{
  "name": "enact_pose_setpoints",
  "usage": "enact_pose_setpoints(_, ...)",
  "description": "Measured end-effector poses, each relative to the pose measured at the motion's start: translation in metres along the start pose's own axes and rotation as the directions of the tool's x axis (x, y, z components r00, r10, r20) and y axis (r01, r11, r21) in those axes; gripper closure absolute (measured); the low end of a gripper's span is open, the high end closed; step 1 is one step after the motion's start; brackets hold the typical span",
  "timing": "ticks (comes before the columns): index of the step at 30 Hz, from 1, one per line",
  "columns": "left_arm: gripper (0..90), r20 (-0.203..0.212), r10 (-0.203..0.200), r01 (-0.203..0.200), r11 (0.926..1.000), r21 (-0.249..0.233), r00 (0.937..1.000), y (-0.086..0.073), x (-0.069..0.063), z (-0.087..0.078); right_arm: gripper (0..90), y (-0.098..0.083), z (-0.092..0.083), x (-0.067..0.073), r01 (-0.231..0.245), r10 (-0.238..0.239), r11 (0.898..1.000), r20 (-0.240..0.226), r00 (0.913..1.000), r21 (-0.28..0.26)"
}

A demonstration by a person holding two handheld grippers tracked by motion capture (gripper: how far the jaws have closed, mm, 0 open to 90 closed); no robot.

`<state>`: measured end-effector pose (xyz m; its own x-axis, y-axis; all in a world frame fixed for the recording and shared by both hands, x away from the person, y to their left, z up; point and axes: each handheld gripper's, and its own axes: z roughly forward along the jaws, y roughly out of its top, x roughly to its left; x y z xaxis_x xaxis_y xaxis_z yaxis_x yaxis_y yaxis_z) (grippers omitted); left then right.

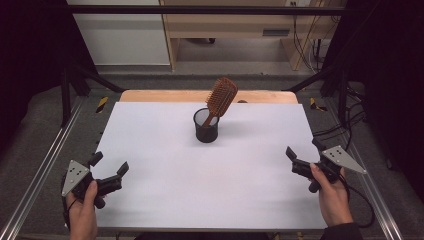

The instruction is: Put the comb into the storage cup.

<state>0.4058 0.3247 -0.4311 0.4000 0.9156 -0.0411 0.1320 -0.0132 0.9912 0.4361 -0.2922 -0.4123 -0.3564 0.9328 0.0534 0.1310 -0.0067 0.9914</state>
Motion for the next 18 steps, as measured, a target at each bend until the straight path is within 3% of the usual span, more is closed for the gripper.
enact_pose_setpoints(18,2.4,0.008,0.006,-0.006,1.0000,-0.005,0.9999,0.000,-0.001,0.000,2.5,-0.020,-0.001,0.009,0.005,-0.004,0.999,-0.036,0.9993,0.034)
